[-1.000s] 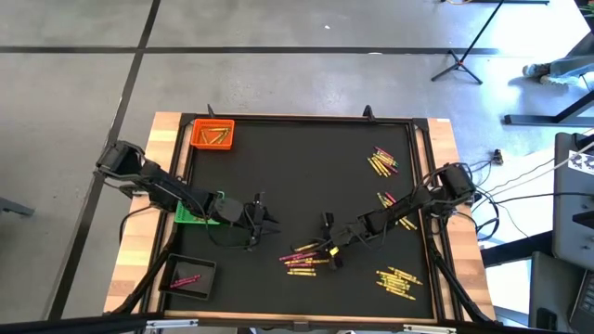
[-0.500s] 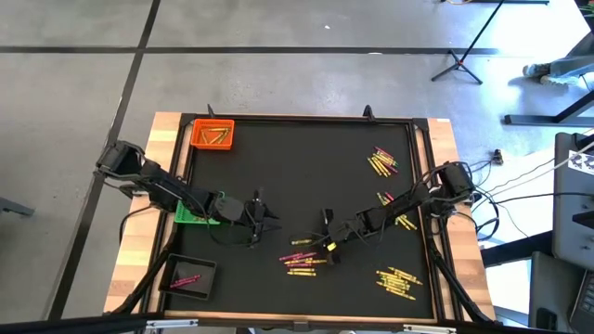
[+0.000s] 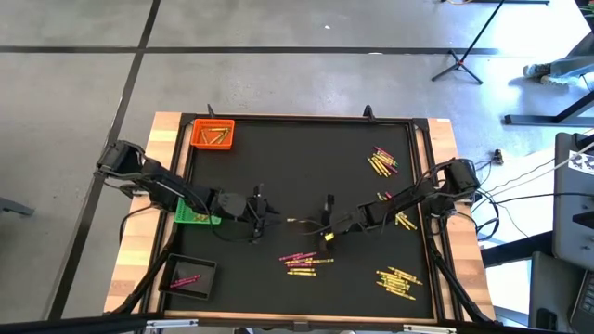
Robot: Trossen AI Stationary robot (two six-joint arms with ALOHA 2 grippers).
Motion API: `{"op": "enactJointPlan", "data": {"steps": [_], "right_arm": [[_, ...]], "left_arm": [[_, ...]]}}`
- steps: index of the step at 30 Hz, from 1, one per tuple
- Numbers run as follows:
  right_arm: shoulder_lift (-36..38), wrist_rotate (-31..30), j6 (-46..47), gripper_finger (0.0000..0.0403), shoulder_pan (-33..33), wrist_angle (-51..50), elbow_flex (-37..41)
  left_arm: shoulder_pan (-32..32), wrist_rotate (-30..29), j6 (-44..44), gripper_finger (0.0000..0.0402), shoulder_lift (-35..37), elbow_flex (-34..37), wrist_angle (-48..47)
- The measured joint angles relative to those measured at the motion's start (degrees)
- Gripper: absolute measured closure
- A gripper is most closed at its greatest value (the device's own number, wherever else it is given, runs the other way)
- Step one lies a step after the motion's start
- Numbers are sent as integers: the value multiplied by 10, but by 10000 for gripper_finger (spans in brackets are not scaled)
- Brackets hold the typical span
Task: Sort crayons
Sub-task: Put the yellow crayon into the green bin
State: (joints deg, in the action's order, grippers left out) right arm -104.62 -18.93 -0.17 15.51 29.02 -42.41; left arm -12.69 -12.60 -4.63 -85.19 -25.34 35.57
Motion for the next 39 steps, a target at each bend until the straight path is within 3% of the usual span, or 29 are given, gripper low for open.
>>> {"op": "enactJointPlan", "data": {"steps": [10,18,22,31,34,39], "right_arm": [[0,-4,-46,394,-4,46,-17],[1,22,-69,392,-18,47,-52],[1,25,-78,393,-18,49,-57],[1,36,-38,373,-17,55,-56],[1,36,-31,357,-17,56,-56],[29,15,-45,291,-17,37,-57]], "left_arm": [[11,8,18,256,-3,0,15],[11,3,23,259,-3,0,28],[11,2,33,283,-3,0,32],[8,2,48,391,-3,0,46],[9,1,49,391,-3,0,46],[11,-8,49,392,16,0,18]]}}
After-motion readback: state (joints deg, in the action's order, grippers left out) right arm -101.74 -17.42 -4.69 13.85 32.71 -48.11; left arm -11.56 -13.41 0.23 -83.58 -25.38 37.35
